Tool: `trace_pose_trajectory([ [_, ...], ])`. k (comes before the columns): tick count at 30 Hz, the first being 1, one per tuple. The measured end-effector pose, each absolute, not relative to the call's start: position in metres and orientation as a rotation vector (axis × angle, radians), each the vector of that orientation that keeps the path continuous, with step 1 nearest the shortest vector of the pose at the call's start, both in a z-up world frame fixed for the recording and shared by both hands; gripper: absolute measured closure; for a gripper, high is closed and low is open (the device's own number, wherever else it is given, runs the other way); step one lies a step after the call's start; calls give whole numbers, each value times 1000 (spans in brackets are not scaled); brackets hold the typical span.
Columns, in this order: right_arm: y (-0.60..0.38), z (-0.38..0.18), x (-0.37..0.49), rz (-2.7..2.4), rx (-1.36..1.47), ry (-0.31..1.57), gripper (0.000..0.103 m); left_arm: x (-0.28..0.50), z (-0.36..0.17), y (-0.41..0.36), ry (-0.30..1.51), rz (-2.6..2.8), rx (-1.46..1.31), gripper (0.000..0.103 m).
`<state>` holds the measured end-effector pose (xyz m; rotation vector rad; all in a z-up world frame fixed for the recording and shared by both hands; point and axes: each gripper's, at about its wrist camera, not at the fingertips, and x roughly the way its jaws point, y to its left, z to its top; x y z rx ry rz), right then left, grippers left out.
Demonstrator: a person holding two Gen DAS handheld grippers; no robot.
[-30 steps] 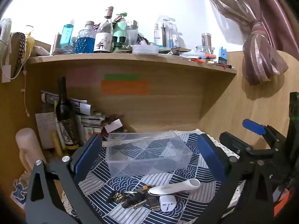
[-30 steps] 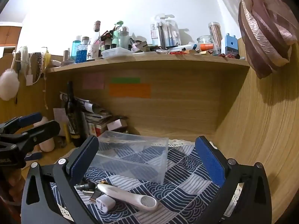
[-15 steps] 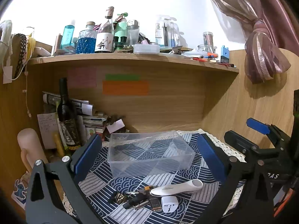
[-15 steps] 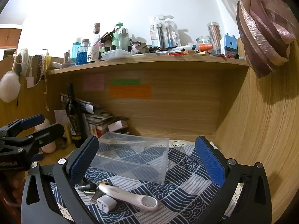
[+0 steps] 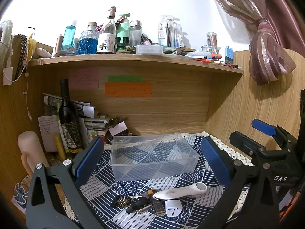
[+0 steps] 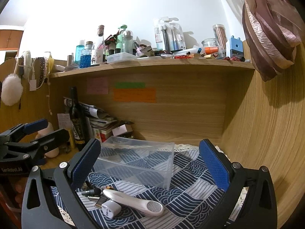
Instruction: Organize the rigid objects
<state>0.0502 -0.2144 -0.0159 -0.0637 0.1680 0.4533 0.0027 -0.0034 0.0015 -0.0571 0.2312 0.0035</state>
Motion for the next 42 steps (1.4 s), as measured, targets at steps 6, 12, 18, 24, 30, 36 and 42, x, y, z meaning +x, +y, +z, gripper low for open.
trace_pose_trajectory([
  [6,-215,-14,49,457,-57,162,0,3,0,-3,230,1,-61,0],
  [12,-215,-14,49,458,-55,162,0,-1,-2,-4,224,-1,-65,0],
  [18,-215,-13,48,460,-58,156,0,-2,-2,-4,224,1,-61,0],
  [24,-215,-13,49,466,-56,158,0,-4,0,-3,219,-1,-58,0],
  [30,-215,-13,50,469,-56,159,0,-3,3,-5,218,-6,-57,0],
  [36,-214,-13,51,473,-56,160,0,-2,3,-5,220,-11,-58,0],
  [42,-213,-14,52,483,-54,165,0,-2,3,-7,220,-11,-51,0],
])
